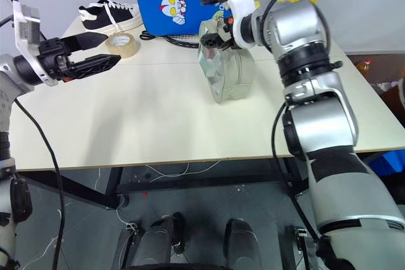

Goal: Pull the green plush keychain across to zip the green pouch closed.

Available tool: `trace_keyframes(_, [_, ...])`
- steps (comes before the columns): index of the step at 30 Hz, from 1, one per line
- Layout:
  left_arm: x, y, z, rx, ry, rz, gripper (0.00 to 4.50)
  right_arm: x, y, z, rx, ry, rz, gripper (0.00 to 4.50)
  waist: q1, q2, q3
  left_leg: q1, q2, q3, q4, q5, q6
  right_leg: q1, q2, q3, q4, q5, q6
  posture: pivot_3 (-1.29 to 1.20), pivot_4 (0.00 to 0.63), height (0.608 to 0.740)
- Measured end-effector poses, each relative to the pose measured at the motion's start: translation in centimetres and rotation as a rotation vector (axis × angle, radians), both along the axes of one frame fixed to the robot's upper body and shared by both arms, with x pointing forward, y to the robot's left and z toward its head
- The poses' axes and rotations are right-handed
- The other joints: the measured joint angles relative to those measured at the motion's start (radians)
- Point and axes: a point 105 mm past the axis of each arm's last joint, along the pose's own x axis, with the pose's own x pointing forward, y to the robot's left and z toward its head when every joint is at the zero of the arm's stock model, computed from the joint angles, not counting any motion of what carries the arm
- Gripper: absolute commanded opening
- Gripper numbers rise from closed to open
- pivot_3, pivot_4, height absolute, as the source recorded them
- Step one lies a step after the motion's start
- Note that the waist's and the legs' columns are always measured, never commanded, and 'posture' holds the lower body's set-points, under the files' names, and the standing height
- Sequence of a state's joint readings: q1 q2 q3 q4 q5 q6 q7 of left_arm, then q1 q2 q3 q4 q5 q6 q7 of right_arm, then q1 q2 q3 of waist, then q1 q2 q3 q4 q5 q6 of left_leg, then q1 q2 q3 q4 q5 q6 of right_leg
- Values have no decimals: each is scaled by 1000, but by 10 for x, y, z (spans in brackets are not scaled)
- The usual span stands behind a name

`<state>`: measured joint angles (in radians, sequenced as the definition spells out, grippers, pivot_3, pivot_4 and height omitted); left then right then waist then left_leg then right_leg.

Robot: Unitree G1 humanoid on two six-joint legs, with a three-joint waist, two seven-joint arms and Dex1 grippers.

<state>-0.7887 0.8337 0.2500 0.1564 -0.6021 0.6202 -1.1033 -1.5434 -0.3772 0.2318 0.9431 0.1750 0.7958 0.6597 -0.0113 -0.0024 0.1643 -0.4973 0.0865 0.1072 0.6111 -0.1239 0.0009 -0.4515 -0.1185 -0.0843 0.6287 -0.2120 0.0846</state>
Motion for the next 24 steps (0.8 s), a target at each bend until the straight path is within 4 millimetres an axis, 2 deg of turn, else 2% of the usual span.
trace_keyframes(3, [0,0,0,0,0,0,4500,8,4,-23,-38,44,-31,3667,-2,0,0,0,0,0,1,0,0,0,0,0,1,0,0,0,150,723])
trace_keyframes(5, [0,0,-1,1,2,3,4500,11,2,-33,-60,53,-61,2549,-3,0,0,0,0,0,0,0,-1,0,0,0,1,0,0,0,150,723])
trace_keyframes(9, [0,0,-2,5,1,7,4500,15,0,-25,-33,20,-77,399,-6,0,1,0,0,0,0,0,-1,0,0,0,1,1,1,0,150,723])
trace_keyframes(10, [-1,-1,-2,6,-1,8,4500,15,0,-21,-33,9,-75,69,-7,1,1,0,0,0,0,0,-1,0,0,0,1,1,2,0,150,723])
trace_keyframes(14, [-1,-1,-2,7,-3,11,4500,11,4,-16,-39,9,-7,69,-9,1,1,0,0,0,0,0,-1,-1,0,0,1,1,2,0,150,723])
trace_keyframes(16, [-2,-2,-4,7,2,7,4500,2,6,-10,-64,-15,124,69,-7,1,1,0,0,0,0,0,-1,-1,0,0,2,1,3,0,150,723])
trace_keyframes(19, [-5,-6,-20,11,30,-11,4500,-28,-5,-10,-135,-73,369,69,3,1,1,0,-1,-1,1,0,-1,2,0,0,1,1,4,0,150,723])
trace_keyframes(22, [-10,-10,-39,16,54,-43,4500,-54,-19,-29,-185,-72,489,69,1,1,2,0,0,-1,2,0,-1,1,0,0,1,1,4,0,150,723])
trace_keyframes(24, [-14,-18,-46,45,42,-86,4500,-69,-21,-35,-208,-77,548,69,-1,1,2,1,0,-1,2,1,-1,0,0,0,3,-1,1,0,150,723])
